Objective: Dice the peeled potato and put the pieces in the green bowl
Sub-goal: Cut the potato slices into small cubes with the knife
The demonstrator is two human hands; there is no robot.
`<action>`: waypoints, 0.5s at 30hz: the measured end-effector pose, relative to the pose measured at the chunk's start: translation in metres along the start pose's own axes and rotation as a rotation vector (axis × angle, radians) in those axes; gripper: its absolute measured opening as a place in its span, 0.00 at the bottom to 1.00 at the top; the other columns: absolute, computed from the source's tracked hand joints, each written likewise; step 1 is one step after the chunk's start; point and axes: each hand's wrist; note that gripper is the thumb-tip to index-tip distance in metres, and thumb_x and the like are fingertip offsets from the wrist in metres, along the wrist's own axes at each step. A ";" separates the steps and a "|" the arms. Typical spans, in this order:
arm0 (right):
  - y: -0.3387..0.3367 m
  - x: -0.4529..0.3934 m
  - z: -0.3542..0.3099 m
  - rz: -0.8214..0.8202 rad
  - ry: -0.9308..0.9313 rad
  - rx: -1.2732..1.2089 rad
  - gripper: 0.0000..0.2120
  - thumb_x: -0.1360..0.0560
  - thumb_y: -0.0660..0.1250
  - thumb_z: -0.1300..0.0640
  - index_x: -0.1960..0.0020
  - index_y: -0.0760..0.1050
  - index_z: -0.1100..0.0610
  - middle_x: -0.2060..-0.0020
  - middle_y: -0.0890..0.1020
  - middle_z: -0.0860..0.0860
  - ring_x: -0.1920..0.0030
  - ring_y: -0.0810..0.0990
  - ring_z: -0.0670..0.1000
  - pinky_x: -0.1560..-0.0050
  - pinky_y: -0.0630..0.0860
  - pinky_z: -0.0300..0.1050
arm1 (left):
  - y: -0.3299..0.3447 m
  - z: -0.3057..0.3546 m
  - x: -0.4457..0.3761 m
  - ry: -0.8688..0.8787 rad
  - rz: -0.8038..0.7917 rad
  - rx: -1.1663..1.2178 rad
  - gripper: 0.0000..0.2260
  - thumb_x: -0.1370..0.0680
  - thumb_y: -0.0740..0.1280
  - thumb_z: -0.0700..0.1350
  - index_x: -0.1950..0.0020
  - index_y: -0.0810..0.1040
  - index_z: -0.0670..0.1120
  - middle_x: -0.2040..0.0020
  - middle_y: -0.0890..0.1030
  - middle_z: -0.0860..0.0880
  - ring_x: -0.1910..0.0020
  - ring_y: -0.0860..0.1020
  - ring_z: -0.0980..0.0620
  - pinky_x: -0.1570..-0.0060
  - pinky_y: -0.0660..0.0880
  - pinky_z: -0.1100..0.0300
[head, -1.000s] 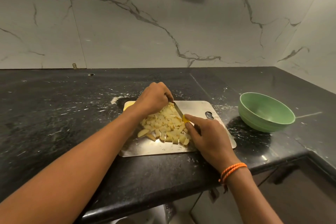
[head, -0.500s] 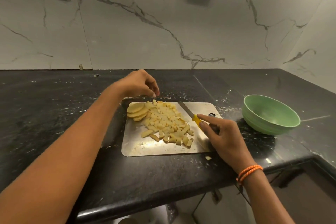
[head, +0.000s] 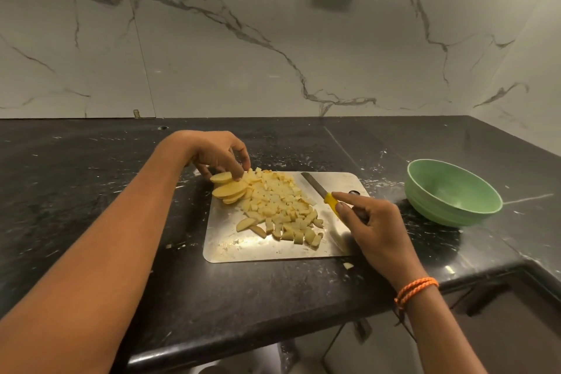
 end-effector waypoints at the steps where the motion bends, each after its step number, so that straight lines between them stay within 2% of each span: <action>1: 0.000 0.000 0.001 0.014 -0.004 0.002 0.15 0.20 0.68 0.50 0.34 0.80 0.50 0.71 0.81 0.49 0.73 0.73 0.47 0.68 0.74 0.48 | -0.002 0.002 0.003 0.021 0.032 0.006 0.14 0.23 0.76 0.40 0.40 0.82 0.51 0.46 0.79 0.46 0.49 0.80 0.46 0.52 0.84 0.49; 4: 0.000 -0.002 0.004 0.080 -0.015 0.019 0.15 0.20 0.68 0.50 0.34 0.80 0.51 0.67 0.84 0.52 0.70 0.77 0.52 0.64 0.79 0.51 | -0.004 0.017 0.008 0.143 0.188 0.060 0.15 0.22 0.75 0.40 0.37 0.80 0.51 0.45 0.80 0.45 0.51 0.80 0.47 0.56 0.81 0.54; 6: -0.002 -0.002 0.006 0.126 -0.005 0.030 0.15 0.20 0.68 0.50 0.34 0.80 0.52 0.67 0.84 0.50 0.67 0.81 0.50 0.61 0.81 0.54 | 0.005 0.034 0.008 0.263 0.265 0.201 0.14 0.21 0.74 0.42 0.36 0.80 0.50 0.43 0.79 0.46 0.50 0.81 0.47 0.57 0.78 0.58; 7: -0.002 -0.002 0.005 0.140 -0.001 0.036 0.15 0.20 0.69 0.51 0.34 0.80 0.52 0.67 0.85 0.47 0.67 0.81 0.48 0.61 0.81 0.53 | 0.013 0.045 0.006 0.316 0.290 0.282 0.13 0.20 0.74 0.43 0.36 0.80 0.50 0.43 0.79 0.46 0.48 0.81 0.47 0.56 0.78 0.59; 8: -0.002 -0.002 0.005 0.150 -0.001 0.042 0.15 0.20 0.69 0.51 0.35 0.81 0.53 0.67 0.84 0.44 0.68 0.80 0.44 0.64 0.81 0.48 | 0.023 0.055 0.003 0.357 0.314 0.347 0.13 0.20 0.74 0.44 0.36 0.81 0.50 0.42 0.79 0.46 0.47 0.81 0.47 0.55 0.77 0.60; 9: -0.002 -0.002 0.003 0.160 0.000 0.048 0.15 0.20 0.69 0.52 0.35 0.81 0.53 0.71 0.81 0.39 0.70 0.77 0.42 0.68 0.75 0.40 | 0.033 0.065 -0.002 0.387 0.342 0.380 0.13 0.21 0.75 0.45 0.37 0.81 0.51 0.42 0.79 0.46 0.46 0.81 0.48 0.55 0.78 0.59; 10: -0.002 -0.002 0.003 0.174 0.004 0.057 0.14 0.19 0.69 0.54 0.35 0.81 0.54 0.74 0.77 0.36 0.73 0.74 0.42 0.71 0.69 0.33 | 0.044 0.075 -0.008 0.406 0.378 0.383 0.12 0.21 0.75 0.47 0.38 0.81 0.52 0.41 0.79 0.47 0.45 0.80 0.48 0.54 0.79 0.58; 11: -0.003 -0.002 0.002 0.190 0.011 0.065 0.14 0.19 0.68 0.55 0.35 0.81 0.55 0.75 0.75 0.35 0.74 0.71 0.42 0.71 0.65 0.32 | 0.056 0.084 -0.013 0.413 0.424 0.357 0.13 0.22 0.76 0.49 0.38 0.82 0.53 0.41 0.78 0.48 0.43 0.79 0.49 0.51 0.81 0.56; 15: -0.007 0.000 -0.001 0.217 0.041 0.088 0.13 0.19 0.68 0.55 0.36 0.82 0.54 0.76 0.73 0.35 0.74 0.69 0.42 0.71 0.63 0.31 | 0.096 0.102 -0.035 0.339 0.537 0.133 0.18 0.23 0.75 0.60 0.37 0.82 0.54 0.36 0.74 0.47 0.41 0.77 0.49 0.41 0.78 0.50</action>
Point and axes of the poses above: each hand's wrist, its own x-axis away from the middle knuckle, its own y-axis out of the palm, z = x × y
